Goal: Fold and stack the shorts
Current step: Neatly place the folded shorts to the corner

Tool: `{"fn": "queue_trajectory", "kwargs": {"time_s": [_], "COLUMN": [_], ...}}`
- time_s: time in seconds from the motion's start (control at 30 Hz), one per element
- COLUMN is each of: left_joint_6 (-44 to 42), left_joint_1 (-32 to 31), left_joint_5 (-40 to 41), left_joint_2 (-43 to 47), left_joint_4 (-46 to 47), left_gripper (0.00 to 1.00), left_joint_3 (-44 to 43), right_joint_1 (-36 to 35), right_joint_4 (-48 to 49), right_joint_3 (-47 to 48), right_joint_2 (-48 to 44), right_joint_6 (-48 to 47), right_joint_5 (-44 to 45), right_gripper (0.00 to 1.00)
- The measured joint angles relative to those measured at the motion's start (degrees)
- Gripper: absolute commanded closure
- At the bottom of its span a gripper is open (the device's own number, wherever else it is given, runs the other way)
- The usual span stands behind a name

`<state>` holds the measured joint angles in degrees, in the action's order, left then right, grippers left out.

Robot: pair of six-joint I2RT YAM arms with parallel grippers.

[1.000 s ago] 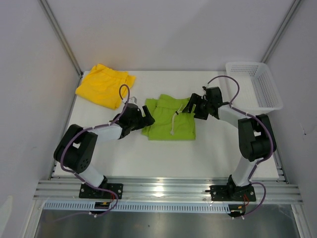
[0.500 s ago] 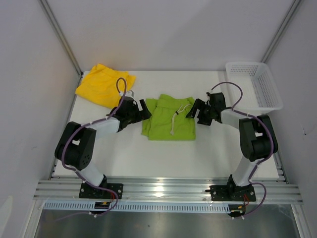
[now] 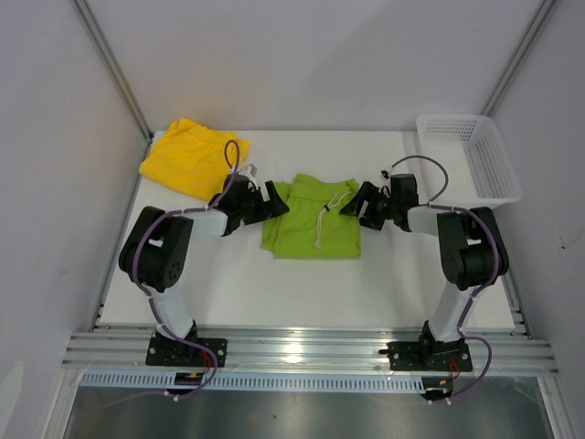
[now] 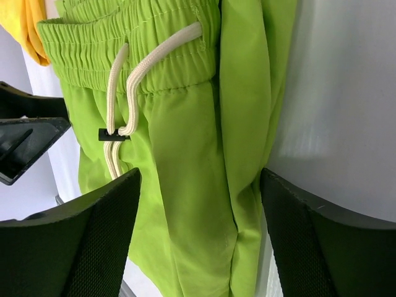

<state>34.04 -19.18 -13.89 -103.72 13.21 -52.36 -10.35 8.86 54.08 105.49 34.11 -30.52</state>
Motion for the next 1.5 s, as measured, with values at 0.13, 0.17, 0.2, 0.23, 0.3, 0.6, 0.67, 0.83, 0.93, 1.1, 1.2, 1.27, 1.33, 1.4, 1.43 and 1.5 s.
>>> {"fn": "queue_trajectory", "kwargs": {"time_s": [0.13, 0.17, 0.2, 0.23, 0.3, 0.6, 0.67, 0.83, 0.93, 1.1, 1.2, 1.27, 1.33, 1.4, 1.43, 1.5], "left_joint_6": [0.09, 0.07, 0.04, 0.02, 0.09, 0.52, 0.52, 0.02, -0.22, -1.36, -2.84, -4.02, -5.05, -6.16, -6.75, -7.82], "left_joint_1": [0.00, 0.00, 0.00, 0.00, 0.00, -0.02, 0.00, -0.02, 0.00, 0.11, 0.22, 0.55, 1.05, 2.10, 2.95, 5.07], "left_joint_5": [-1.62, -1.97, -2.27, -2.64, -3.39, -6.27, -6.34, -6.23, -5.84, -4.02, -2.12, -0.57, 0.68, 1.64, 1.79, 1.84], "left_joint_2": [-1.70, -2.16, -2.56, -2.91, -3.45, -4.42, -4.42, -4.42, -4.39, -4.04, -4.02, -4.02, -4.02, -4.07, -4.22, -4.37], "left_joint_4": [2.34, 2.86, 3.28, 3.54, 4.52, 5.79, 5.75, 5.11, 4.22, -0.15, -5.27, -9.20, -12.26, -15.45, -17.25, -20.00], "left_gripper": [0.12, 0.17, 0.18, 0.20, 0.23, 0.53, 0.64, 0.87, 0.91, 1.00, 1.00, 1.00, 1.00, 1.00, 1.00, 1.00], "left_joint_3": [-0.68, -0.90, -1.07, -1.20, -1.22, -0.44, 0.13, 0.20, 0.15, -1.86, -5.31, -8.68, -12.02, -15.63, -17.73, -21.44], "right_joint_1": [-0.39, -0.48, -0.61, -0.68, -0.76, -1.90, -2.14, -3.37, -4.72, -7.19, -8.79, -9.77, -11.39, -12.70, -13.38, -14.73], "right_joint_4": [1.42, 1.66, 1.73, 1.90, 2.25, 2.97, 3.02, 2.54, 1.60, -0.57, -1.62, -1.97, -1.79, -1.68, -1.60, -1.22], "right_joint_3": [-0.09, -0.11, -0.13, -0.26, -0.44, -0.46, -0.44, 0.24, 1.44, 4.79, 8.24, 10.91, 13.68, 16.63, 18.16, 21.53], "right_joint_2": [0.81, 1.05, 1.25, 1.53, 1.88, 3.41, 3.69, 4.00, 4.02, 4.13, 5.18, 6.19, 7.48, 9.14, 10.03, 12.24], "right_joint_6": [0.42, 0.52, 0.63, 0.83, 1.03, 1.57, 1.81, 1.90, 1.84, 2.67, 3.45, 3.96, 4.87, 5.86, 6.43, 7.58], "right_joint_5": [-0.61, -0.81, -0.81, -0.96, -1.11, -1.57, -1.57, -1.18, 0.22, 2.62, 4.28, 5.75, 7.13, 8.37, 8.90, 9.88], "right_gripper": [0.34, 0.37, 0.40, 0.43, 0.46, 0.70, 0.72, 0.80, 0.91, 1.00, 1.00, 1.00, 1.00, 1.00, 1.00, 1.00]}}
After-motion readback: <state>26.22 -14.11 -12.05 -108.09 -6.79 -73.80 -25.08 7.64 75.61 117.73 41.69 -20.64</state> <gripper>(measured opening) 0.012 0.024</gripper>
